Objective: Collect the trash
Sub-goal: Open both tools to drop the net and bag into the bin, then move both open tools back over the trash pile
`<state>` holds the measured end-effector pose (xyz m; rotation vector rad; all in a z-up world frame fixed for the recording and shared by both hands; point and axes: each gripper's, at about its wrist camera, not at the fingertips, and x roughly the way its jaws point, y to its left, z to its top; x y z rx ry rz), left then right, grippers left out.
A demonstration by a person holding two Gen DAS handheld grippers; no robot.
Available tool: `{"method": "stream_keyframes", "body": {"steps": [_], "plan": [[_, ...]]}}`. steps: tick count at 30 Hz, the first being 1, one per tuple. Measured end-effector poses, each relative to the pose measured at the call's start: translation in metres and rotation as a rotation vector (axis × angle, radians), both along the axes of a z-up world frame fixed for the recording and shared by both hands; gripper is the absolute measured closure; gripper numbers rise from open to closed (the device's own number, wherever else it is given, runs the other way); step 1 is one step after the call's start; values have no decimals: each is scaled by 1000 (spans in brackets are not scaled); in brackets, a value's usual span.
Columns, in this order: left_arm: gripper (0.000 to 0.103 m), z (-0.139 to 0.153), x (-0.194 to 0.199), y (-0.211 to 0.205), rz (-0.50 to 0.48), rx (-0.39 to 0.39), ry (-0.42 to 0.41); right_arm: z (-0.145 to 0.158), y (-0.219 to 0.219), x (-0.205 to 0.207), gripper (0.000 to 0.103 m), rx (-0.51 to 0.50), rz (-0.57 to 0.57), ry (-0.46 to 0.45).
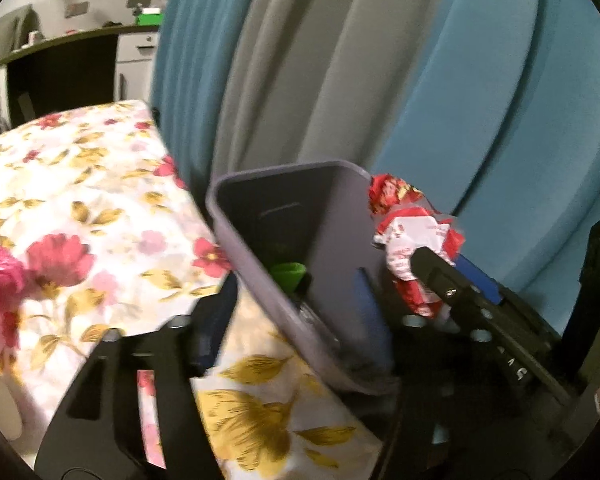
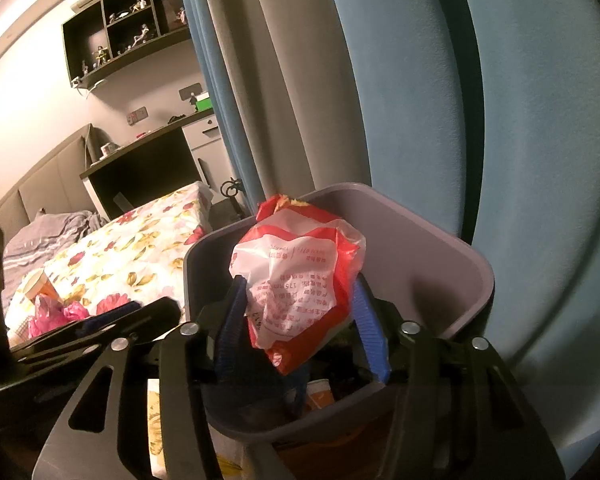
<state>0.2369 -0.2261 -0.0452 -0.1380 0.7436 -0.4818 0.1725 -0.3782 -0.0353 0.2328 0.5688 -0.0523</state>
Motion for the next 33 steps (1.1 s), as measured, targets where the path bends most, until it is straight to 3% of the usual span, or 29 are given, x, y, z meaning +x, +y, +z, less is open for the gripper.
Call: {"method": "stream_keyframes", "body": {"steps": [5, 9, 14, 20, 25, 28, 30, 33], "plan": [[17, 6, -16, 24, 94, 39, -41, 3, 0, -4, 38, 5, -18, -8], [14, 17, -42, 46, 196, 109, -120, 8, 9, -13, 28, -4, -16, -24], [11, 19, -67, 88, 312, 127, -127, 12, 30, -25, 26, -13, 33, -39], [11, 17, -99, 145, 445, 135, -118, 16, 77, -44, 20, -27, 138, -60], [10, 13, -128, 198, 562, 187, -126, 14, 127, -57, 16, -30, 259, -55], [10, 11, -143, 239, 647, 167, -108, 10, 164, -61, 14, -43, 334, -35], [10, 11, -153, 259, 693, 172, -110, 6, 188, -62, 5, -57, 388, -17], [10, 10, -168, 288, 757, 160, -101, 1, 225, -64, 6, -98, 451, -12]]}}
